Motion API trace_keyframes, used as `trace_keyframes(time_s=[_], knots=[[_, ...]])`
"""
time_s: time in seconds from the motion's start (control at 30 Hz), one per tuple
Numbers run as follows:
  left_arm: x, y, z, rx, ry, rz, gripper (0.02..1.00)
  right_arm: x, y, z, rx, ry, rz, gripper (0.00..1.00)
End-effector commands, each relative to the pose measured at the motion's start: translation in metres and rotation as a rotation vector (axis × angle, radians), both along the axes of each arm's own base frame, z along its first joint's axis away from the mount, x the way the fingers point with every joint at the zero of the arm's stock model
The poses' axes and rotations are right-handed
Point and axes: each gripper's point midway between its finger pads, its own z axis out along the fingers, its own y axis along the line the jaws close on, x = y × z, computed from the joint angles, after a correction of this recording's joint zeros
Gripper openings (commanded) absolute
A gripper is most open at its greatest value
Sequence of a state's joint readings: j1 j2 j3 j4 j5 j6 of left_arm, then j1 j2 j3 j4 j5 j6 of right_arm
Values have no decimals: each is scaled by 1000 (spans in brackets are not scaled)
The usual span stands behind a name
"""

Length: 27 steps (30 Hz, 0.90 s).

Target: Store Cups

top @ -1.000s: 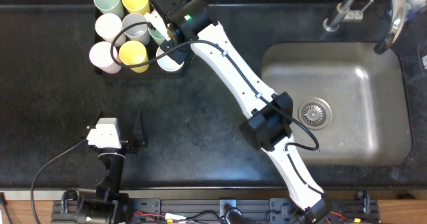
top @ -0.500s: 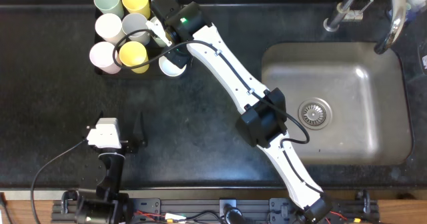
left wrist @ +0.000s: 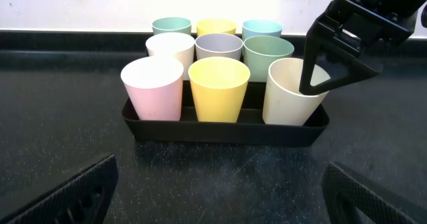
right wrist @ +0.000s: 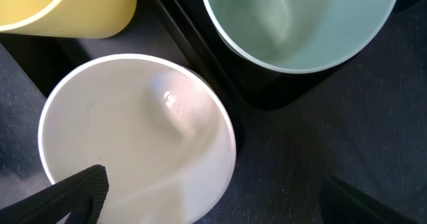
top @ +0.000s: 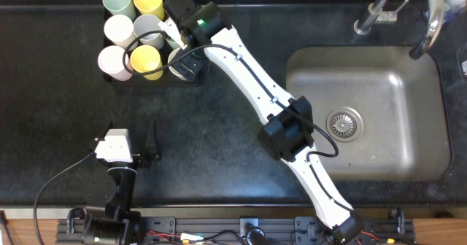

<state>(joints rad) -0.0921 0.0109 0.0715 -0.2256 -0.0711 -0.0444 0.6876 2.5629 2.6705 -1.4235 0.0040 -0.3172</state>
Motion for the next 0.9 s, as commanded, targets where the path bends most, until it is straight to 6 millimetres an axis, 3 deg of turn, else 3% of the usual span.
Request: trace_keyframes(time_s=[0.03, 0.13, 0.27, 0.4, 0.5, 0.67, 0.77, 0.9], knots=[[0, 0, 1, 19, -6, 0, 998, 7, 1, 6, 6, -35, -21, 998], [0, 0, 1, 19, -6, 0, 998, 19, -4, 13, -4, -93, -89, 996], [0, 0, 1, 19, -6, 0, 998, 28, -1, 37, 44, -151, -119, 996], [0, 0, 1, 19, -6, 0, 998, 31, -8, 82, 116, -208, -167, 998], [0, 0, 1, 19, -6, 0, 998, 26, -26, 124, 149, -241, -197, 996], [0, 0, 1, 19, -6, 0, 996, 5, -92, 191, 162, -267, -275, 998], [0, 0, 1, 19, -6, 1, 998, -12, -144, 208, 117, -237, -331, 998], [0, 0, 1, 19, -6, 1, 998, -1, -226, 234, 6, -351, -522, 998]])
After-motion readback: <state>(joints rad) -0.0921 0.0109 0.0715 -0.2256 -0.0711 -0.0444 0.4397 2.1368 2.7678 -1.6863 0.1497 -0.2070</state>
